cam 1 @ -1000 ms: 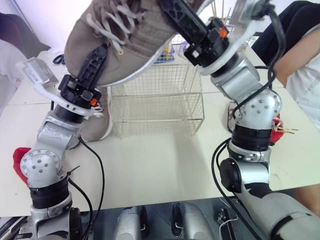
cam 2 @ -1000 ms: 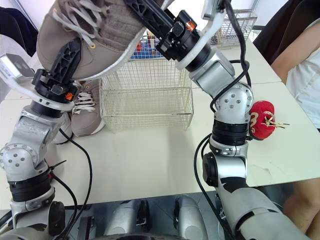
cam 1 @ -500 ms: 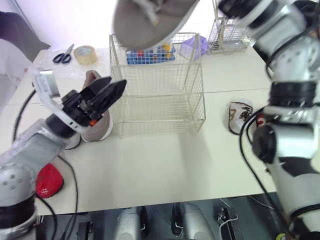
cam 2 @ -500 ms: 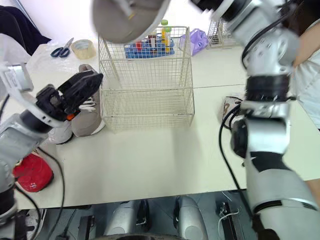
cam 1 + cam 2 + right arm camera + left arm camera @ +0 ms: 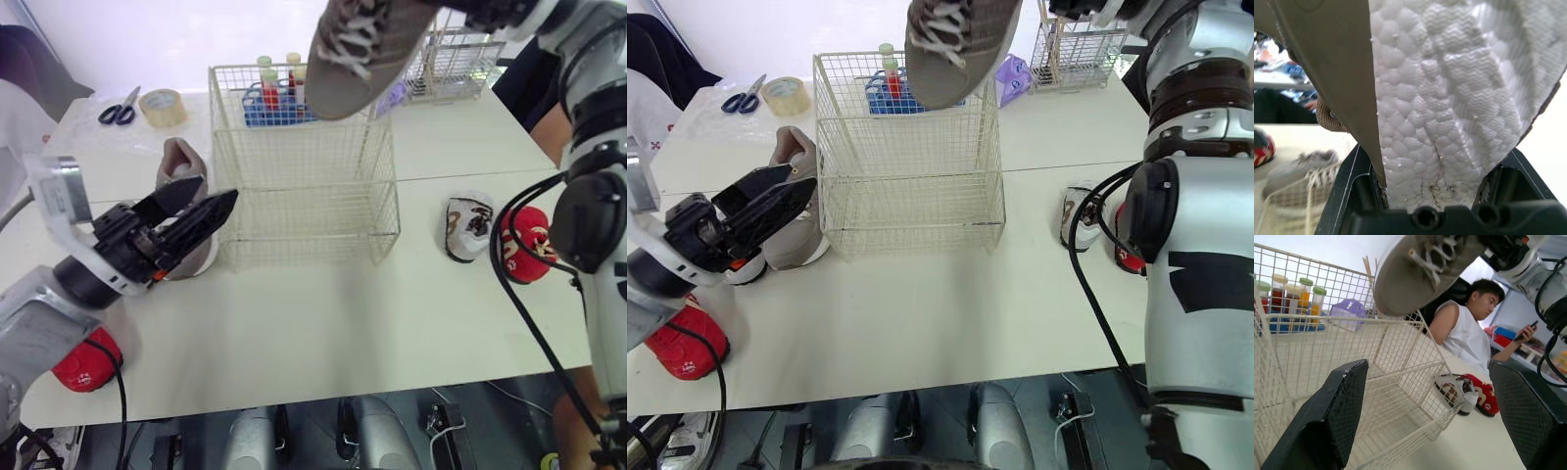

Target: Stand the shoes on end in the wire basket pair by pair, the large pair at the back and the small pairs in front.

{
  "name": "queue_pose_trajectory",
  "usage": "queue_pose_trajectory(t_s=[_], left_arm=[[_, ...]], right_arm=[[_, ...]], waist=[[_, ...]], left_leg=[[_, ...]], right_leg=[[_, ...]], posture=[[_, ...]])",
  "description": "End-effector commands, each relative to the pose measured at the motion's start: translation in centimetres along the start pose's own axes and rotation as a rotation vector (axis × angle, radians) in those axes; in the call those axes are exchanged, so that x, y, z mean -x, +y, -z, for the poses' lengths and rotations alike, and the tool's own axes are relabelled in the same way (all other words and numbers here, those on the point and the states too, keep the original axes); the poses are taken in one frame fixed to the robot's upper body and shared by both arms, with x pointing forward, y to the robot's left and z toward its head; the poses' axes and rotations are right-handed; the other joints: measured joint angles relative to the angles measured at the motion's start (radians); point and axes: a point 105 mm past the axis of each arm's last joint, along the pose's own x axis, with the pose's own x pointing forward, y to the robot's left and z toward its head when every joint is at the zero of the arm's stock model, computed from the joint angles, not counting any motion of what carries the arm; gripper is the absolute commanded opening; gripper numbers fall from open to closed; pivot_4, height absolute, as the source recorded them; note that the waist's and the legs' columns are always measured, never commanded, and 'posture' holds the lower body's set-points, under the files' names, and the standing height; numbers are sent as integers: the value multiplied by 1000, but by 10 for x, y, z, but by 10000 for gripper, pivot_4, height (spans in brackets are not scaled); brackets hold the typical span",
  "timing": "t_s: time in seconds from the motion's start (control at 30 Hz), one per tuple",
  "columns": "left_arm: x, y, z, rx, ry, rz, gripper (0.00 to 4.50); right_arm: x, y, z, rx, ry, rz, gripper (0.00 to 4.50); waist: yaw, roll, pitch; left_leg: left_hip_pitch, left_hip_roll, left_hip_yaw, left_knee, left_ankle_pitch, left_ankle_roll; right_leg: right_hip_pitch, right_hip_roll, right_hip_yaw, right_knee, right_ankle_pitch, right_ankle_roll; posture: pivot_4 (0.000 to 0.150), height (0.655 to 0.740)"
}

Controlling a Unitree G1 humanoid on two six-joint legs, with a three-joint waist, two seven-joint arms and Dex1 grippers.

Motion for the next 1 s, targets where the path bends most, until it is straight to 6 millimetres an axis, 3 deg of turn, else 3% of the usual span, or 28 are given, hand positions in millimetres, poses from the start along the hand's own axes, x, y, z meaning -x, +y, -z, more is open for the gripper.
queue_pose_trajectory(t_s=[0.03,0.17,0.37,0.53,0.57,0.8,1.0], left_arm=[[2,-4,-10,-30,-37,17,40338],[0,-3,-12,-47,-42,17,40338],[0,-2,-11,-55,-44,11,40338],[-1,-1,-7,-48,-42,5,40749],[-2,-1,-7,-48,-42,5,40749],[-3,3,-6,-45,-37,5,40749],[-10,5,-2,-24,-25,31,40749]], right_arm=[[-10,2,-15,71,4,-25,18494],[-25,4,8,88,102,-20,18494],[-30,4,23,45,149,-2,18494],[-28,0,34,33,174,52,42578],[-27,-2,34,41,174,65,43924],[-10,-16,27,188,227,162,43924],[6,-21,24,176,202,196,43924]], waist=[[1,0,0],[0,0,0],[3,0,0],[2,0,0],[2,0,0],[5,0,0],[8,0,0]], left_leg=[[0,0,0,0,0,0],[0,0,0,0,0,0],[-2,0,-1,0,0,0],[-2,0,-1,0,0,0],[-2,0,-1,1,0,0],[-2,0,-1,1,0,0],[-2,-1,-1,2,0,0]], right_leg=[[0,0,0,0,0,0],[0,0,0,0,0,0],[-1,0,-1,0,0,0],[0,0,-1,0,0,0],[0,0,-1,0,0,0],[0,0,-1,0,0,0],[0,0,-1,0,0,0]], posture=[[1500,7400],[1500,7400],[1500,7400],[1500,7400],[1500,7400],[1500,7400],[1500,7400]])
